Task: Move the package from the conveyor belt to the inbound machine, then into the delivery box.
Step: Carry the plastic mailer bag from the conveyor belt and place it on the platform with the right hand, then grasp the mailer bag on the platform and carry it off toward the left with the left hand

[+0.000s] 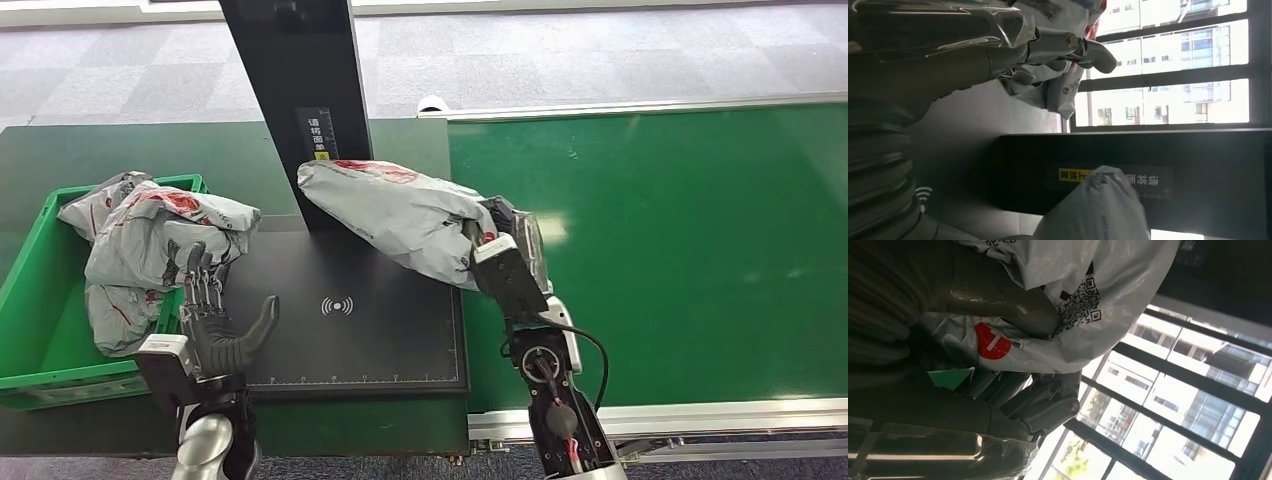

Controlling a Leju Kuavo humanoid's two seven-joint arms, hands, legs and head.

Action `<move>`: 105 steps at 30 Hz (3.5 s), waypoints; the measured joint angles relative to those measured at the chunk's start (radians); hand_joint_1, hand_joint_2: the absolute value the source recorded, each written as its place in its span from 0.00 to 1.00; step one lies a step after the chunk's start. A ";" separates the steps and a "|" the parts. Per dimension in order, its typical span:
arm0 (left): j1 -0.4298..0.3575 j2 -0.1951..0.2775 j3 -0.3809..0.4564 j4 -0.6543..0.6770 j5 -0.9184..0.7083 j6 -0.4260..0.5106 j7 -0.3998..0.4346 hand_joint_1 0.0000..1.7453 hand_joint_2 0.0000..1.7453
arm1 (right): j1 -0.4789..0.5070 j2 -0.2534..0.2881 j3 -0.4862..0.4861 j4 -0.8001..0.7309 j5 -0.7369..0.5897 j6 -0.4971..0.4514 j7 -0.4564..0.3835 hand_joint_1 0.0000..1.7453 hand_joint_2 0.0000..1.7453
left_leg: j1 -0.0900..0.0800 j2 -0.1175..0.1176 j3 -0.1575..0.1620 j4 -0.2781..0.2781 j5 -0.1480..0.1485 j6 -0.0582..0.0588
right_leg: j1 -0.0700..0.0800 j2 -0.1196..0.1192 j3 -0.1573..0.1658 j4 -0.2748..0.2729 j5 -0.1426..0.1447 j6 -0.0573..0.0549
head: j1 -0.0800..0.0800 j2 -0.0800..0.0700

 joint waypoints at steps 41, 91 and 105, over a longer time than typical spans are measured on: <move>-0.191 0.021 0.057 0.083 -0.219 -0.060 0.080 0.00 1.00 | -0.039 0.036 0.122 -0.050 -0.605 0.483 -0.171 0.00 1.00 | 0.000 0.001 0.000 0.001 0.000 0.000 | 0.000 0.001 -0.002 0.000 0.000 0.000 | 0.000 0.000; -0.635 0.058 -0.288 0.951 -0.900 0.013 0.172 1.00 1.00 | 0.163 -0.081 -0.048 -0.327 -0.473 0.252 -0.218 0.00 1.00 | -0.001 0.000 0.001 0.001 0.001 0.001 | -0.001 0.001 0.000 0.000 0.002 0.001 | 0.000 0.000; -0.428 0.111 -0.152 0.215 -0.559 0.136 0.070 1.00 1.00 | 0.220 -0.104 -0.087 -0.378 -0.473 0.197 -0.218 0.00 1.00 | -0.001 0.000 -0.002 0.001 0.001 0.001 | -0.001 0.001 -0.003 0.000 0.002 0.001 | 0.000 0.000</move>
